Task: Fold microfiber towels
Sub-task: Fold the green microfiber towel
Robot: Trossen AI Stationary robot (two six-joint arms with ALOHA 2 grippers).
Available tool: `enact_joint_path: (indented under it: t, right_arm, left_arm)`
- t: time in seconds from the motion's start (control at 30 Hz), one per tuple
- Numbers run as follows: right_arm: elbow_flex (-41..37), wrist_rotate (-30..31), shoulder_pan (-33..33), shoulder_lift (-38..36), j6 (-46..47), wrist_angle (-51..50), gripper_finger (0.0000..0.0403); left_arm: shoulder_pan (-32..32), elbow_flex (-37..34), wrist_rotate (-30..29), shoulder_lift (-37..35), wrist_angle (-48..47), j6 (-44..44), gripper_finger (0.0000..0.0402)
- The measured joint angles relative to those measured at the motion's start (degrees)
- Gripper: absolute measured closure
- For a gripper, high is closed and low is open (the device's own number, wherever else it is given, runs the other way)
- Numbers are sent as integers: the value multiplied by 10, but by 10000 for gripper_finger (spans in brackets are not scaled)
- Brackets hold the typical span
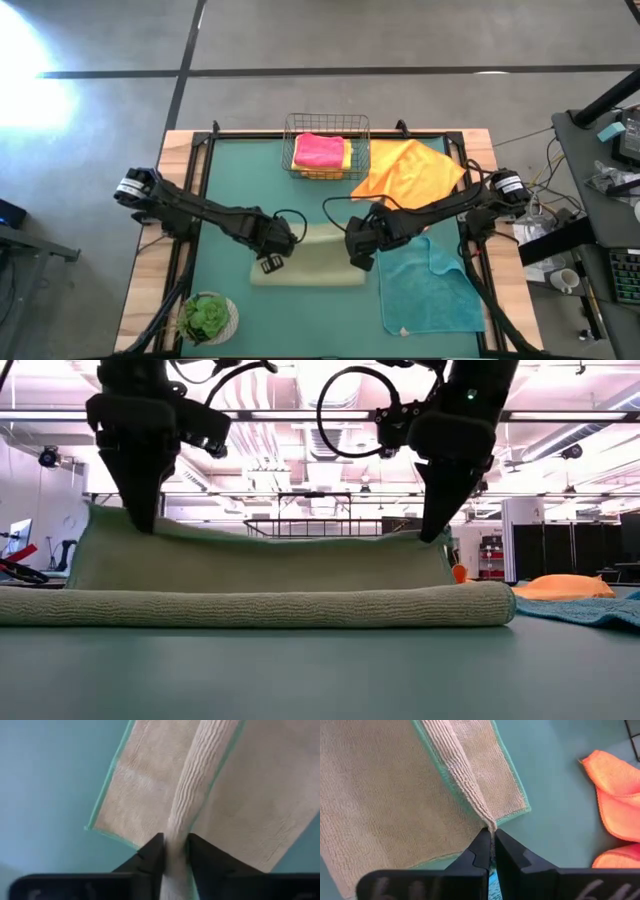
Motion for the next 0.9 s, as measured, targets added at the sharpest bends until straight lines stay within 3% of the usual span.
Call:
enact_joint_path:
  t: [0.3, 0.5, 0.73, 0.9]
  right_arm:
    - [0, 0, -14, 0, -5, 13, 375]
    - [0, -20, -37, 0, -6, 13, 323]
    - [0, -53, -64, -19, -22, 6, 257]
    - [1, -118, -67, -44, -75, 10, 241]
  left_arm:
    - [13, 2, -2, 0, -37, 43, 241]
    - [13, 13, -6, -1, -66, 98, 235]
    - [15, 48, -108, -10, -198, 115, 234]
    - [9, 57, -80, -33, -147, 115, 234]
